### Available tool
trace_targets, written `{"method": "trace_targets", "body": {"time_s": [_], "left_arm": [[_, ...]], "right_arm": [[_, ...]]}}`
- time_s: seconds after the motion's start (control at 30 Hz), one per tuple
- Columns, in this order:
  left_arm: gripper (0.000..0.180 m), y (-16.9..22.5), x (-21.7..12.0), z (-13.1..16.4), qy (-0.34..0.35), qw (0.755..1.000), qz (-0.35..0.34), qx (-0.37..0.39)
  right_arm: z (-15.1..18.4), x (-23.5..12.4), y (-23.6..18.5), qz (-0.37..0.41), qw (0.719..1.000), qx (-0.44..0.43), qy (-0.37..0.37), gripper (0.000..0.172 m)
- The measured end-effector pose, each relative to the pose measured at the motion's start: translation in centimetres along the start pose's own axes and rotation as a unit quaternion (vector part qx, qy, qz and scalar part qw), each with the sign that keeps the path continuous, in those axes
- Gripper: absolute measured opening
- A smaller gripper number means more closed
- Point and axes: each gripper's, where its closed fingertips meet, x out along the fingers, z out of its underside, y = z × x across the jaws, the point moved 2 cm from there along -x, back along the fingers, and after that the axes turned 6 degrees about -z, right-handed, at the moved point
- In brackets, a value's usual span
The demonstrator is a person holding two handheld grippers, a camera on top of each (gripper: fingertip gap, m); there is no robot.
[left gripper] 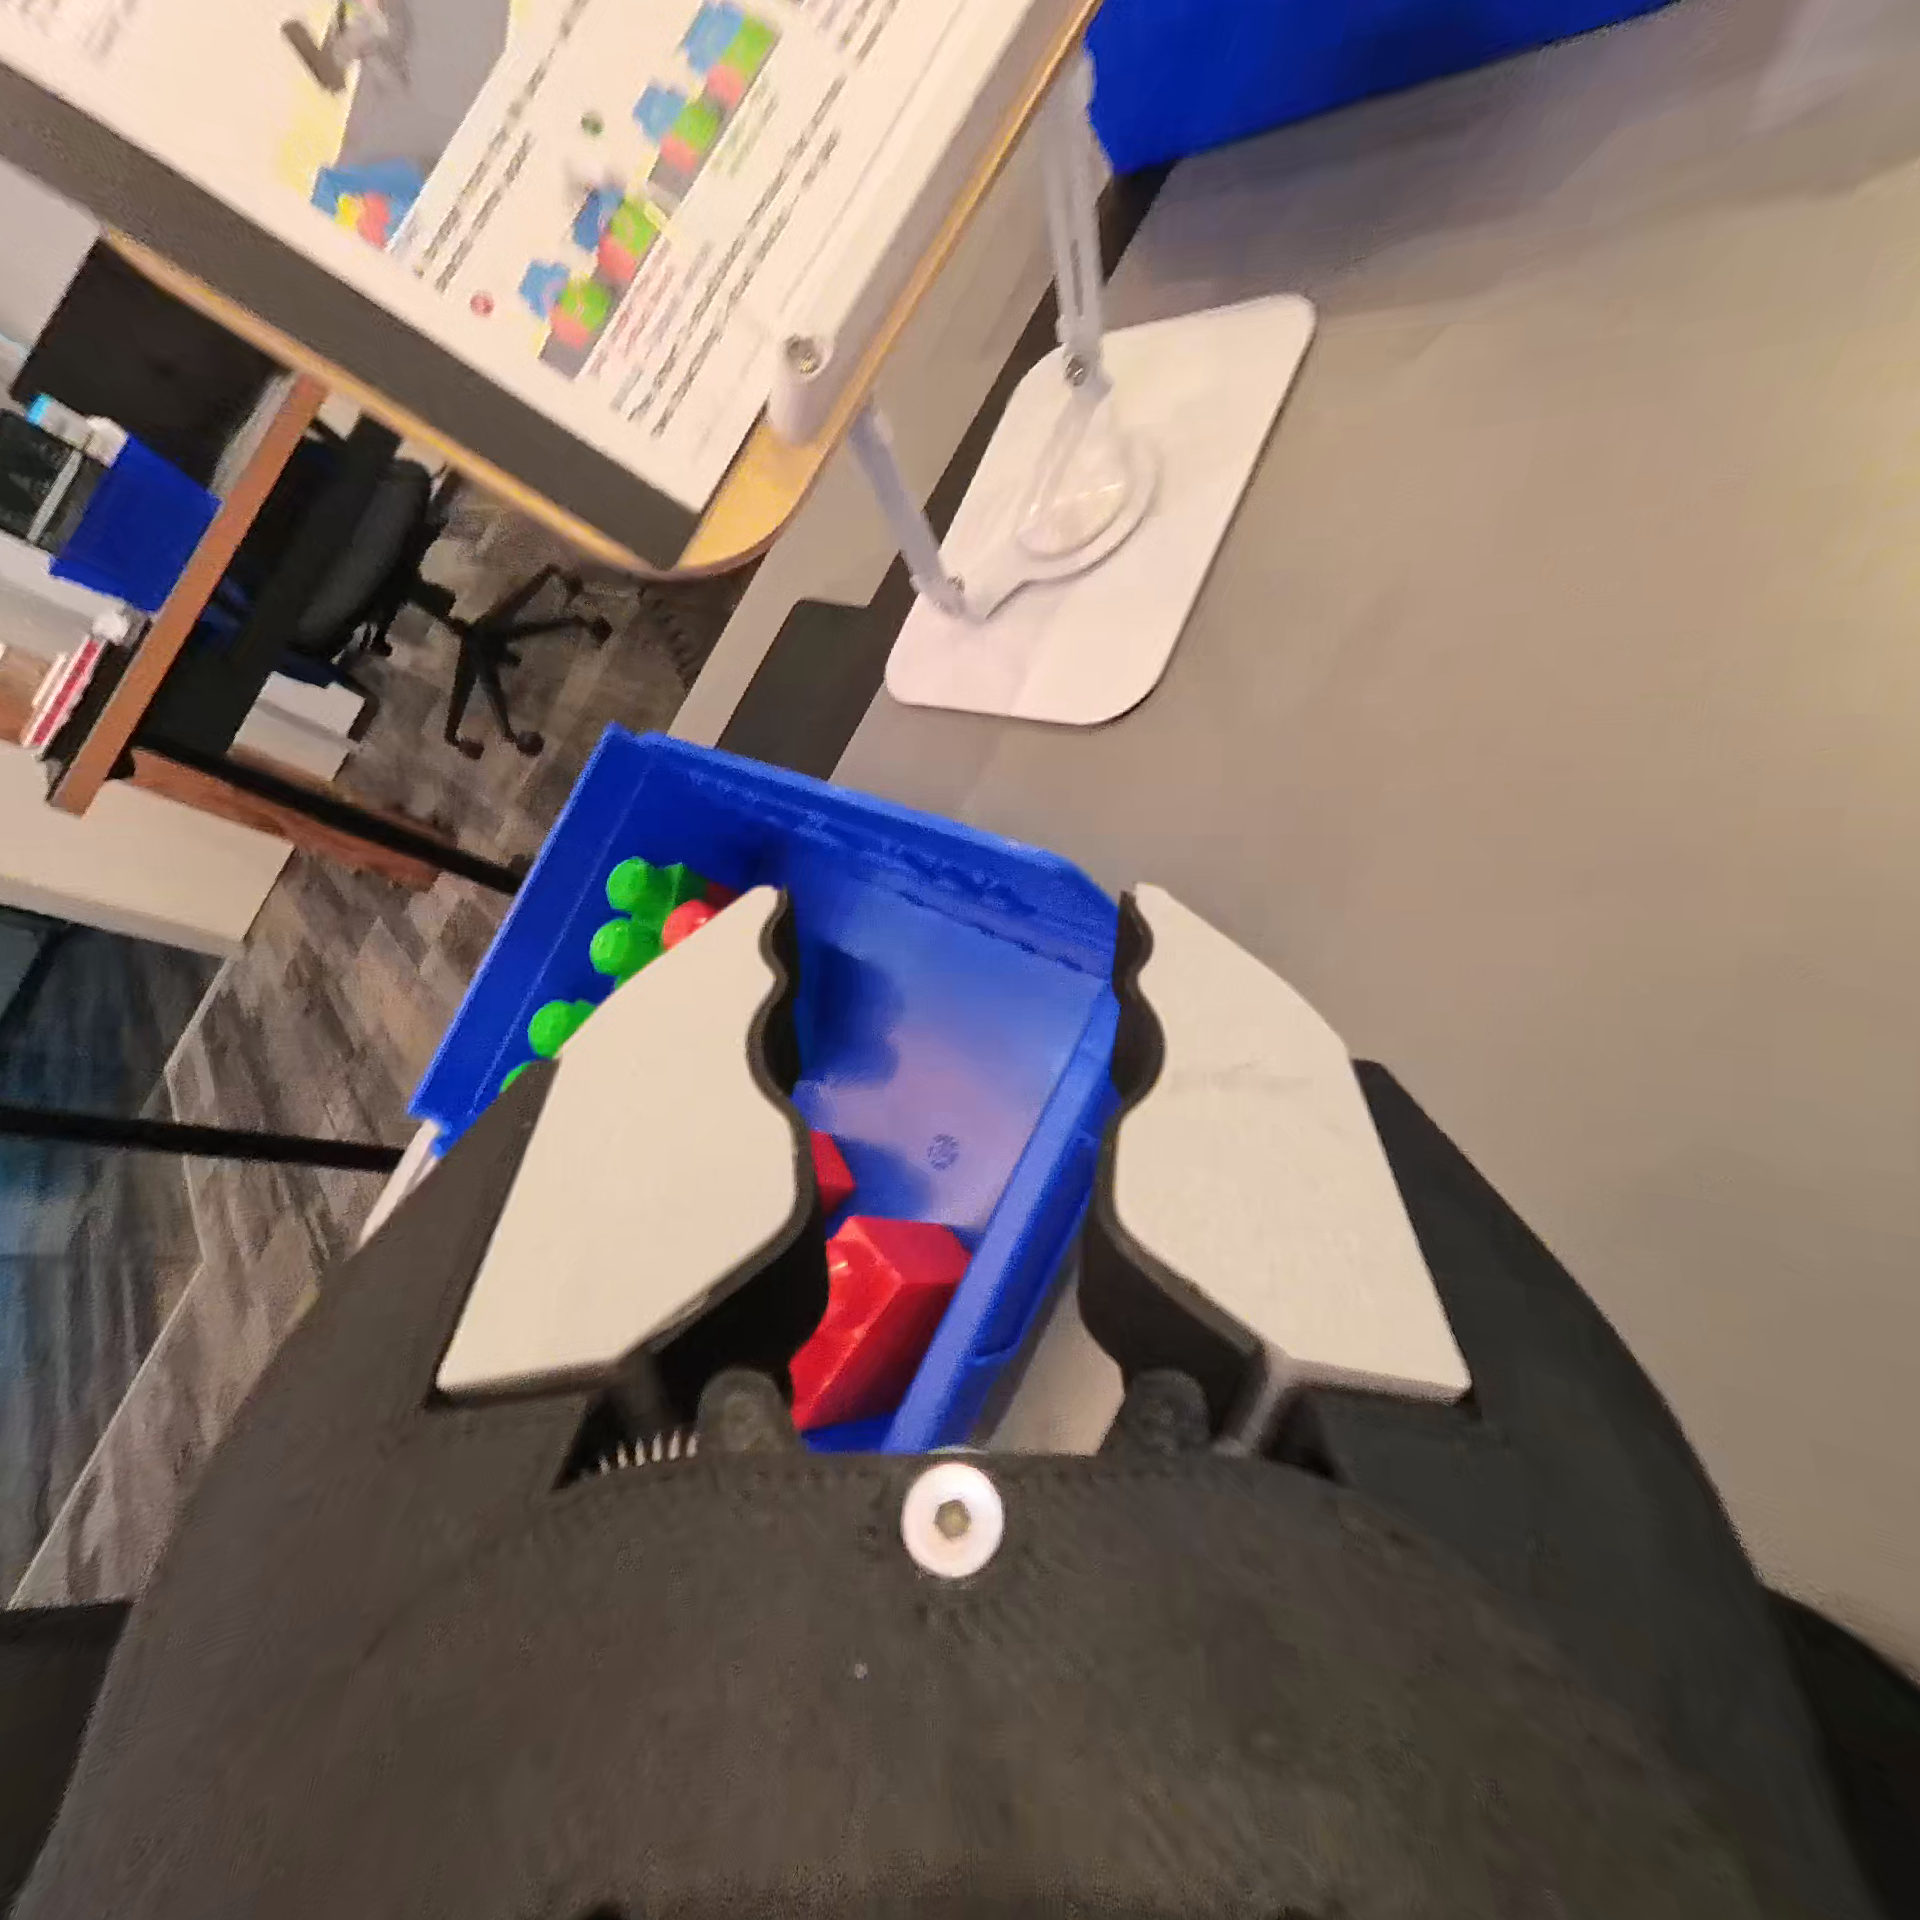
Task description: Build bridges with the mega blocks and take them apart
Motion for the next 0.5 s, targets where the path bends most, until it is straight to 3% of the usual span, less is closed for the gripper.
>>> {"method": "trace_targets", "body": {"time_s": [0.13,0.3,0.5], "left_arm": [[0.059,-2.9,2.3,3.9,-0.099,0.994,0.008,0.049],[0.049,-3.7,3.1,11.4,-0.242,0.958,0.125,0.089],[0.039,-4.0,4.3,14.9,-0.319,0.92,0.207,0.095]], "right_arm": [[-1.9,-1.0,-4.2,-0.035,0.998,-0.046,0.023,0.073],[-2.5,-1.2,-9.6,-0.099,0.991,-0.086,0.03,0.066],[-2.0,0.0,-14.2,-0.15,0.981,-0.118,0.015,0.062]]}}
